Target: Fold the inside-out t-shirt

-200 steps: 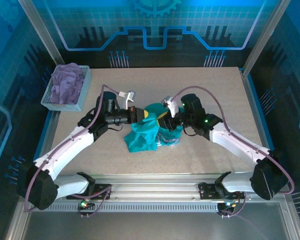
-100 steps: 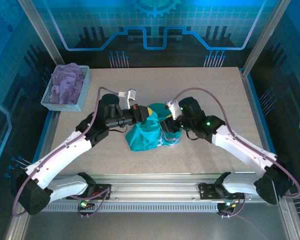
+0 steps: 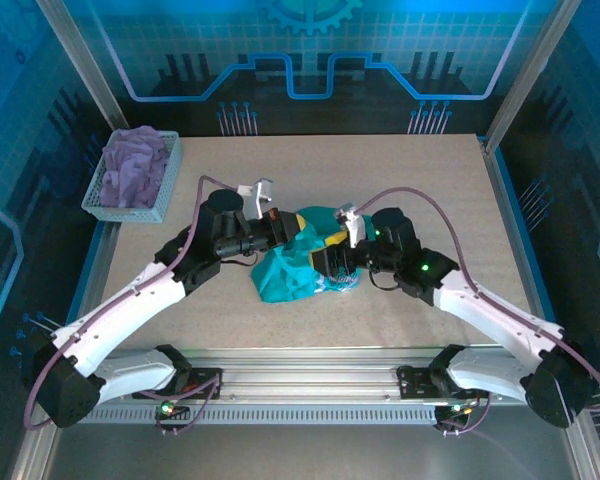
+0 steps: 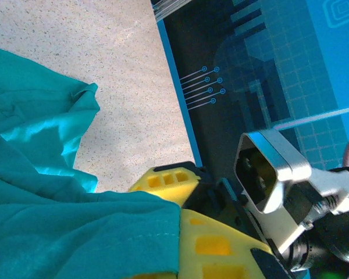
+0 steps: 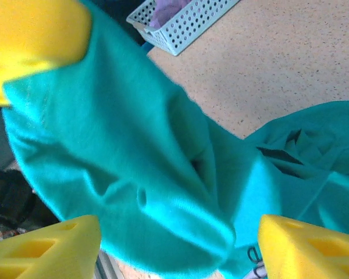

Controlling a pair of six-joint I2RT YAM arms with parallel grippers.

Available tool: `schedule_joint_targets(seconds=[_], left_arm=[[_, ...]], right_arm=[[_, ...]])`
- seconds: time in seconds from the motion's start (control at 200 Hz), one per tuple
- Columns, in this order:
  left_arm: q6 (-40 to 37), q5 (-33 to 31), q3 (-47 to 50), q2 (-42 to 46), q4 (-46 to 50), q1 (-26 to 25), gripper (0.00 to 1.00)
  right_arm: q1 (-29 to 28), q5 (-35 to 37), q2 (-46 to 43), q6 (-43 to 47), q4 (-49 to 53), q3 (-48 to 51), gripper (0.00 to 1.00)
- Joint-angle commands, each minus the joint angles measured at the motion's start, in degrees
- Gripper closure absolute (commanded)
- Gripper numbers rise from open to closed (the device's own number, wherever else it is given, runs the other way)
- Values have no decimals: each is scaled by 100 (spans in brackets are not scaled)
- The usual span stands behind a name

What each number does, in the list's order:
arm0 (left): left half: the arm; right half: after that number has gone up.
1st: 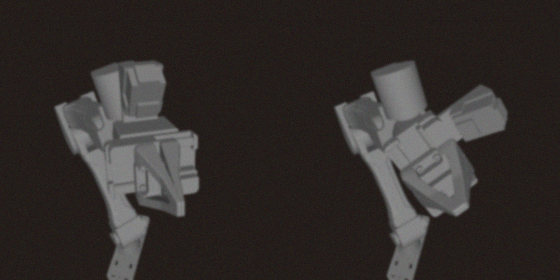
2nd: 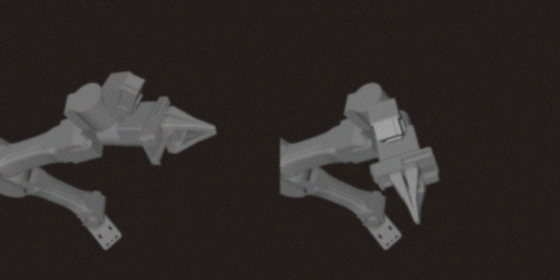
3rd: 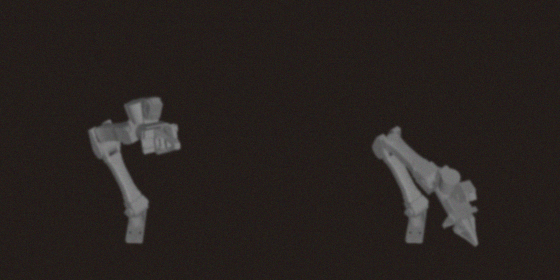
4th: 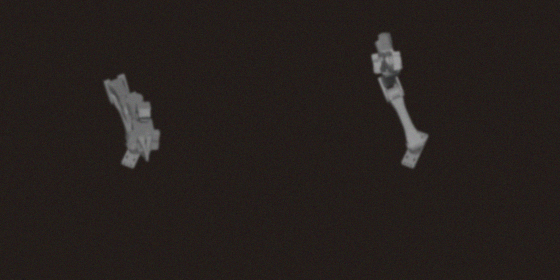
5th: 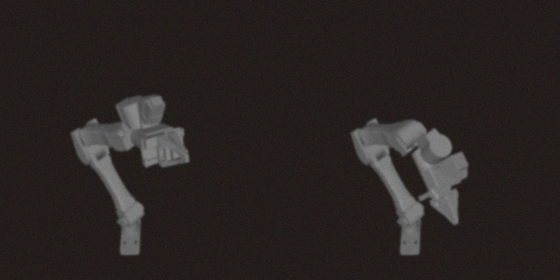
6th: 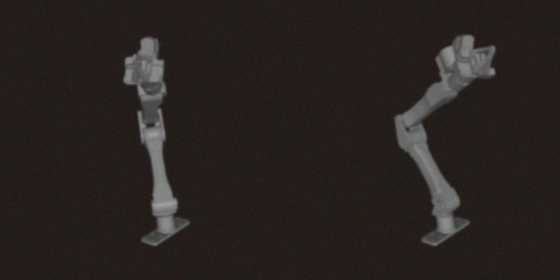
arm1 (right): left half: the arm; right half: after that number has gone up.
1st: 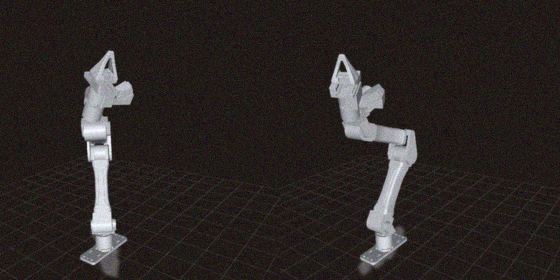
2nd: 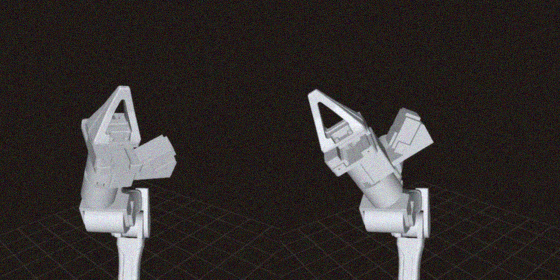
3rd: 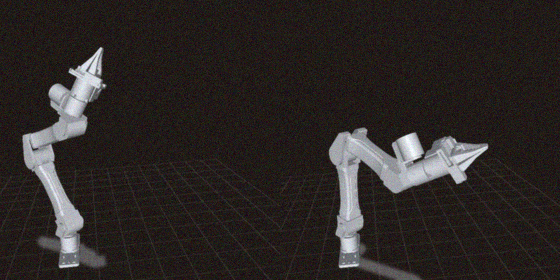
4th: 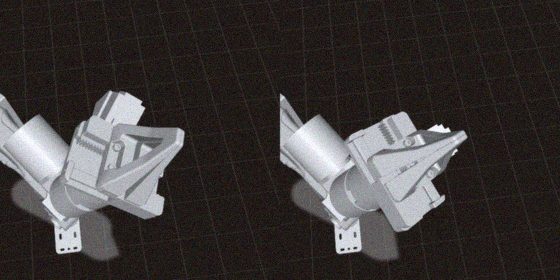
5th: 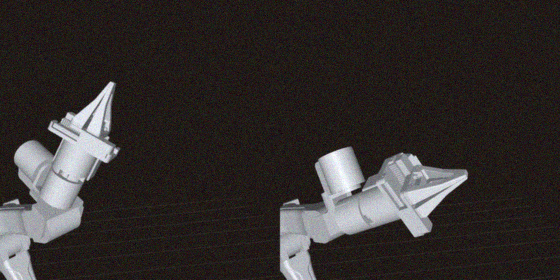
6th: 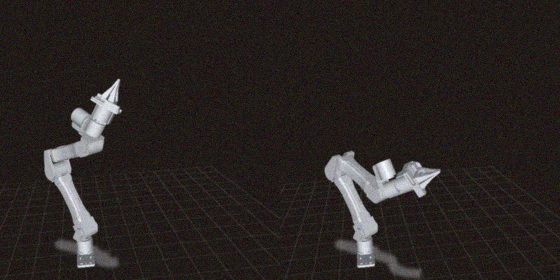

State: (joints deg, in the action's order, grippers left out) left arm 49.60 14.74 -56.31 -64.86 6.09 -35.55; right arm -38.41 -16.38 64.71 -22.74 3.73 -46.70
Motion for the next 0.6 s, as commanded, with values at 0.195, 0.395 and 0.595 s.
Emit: schedule_joint_targets(seconds=[0.195, 0.395, 0.595], left_arm=[[-83, -357, 15, 152, -63, -33, 100], [-318, -27, 122, 247, 106, 545, 79], [-1219, 436, 130, 400, 585, 853, 58]], right_arm=[[-148, -345, 553, -447, -976, -133, 89], [285, -1319, 409, -393, -1505, 88, 100], [577, -1970, 402, -573, -1884, 162, 100]])
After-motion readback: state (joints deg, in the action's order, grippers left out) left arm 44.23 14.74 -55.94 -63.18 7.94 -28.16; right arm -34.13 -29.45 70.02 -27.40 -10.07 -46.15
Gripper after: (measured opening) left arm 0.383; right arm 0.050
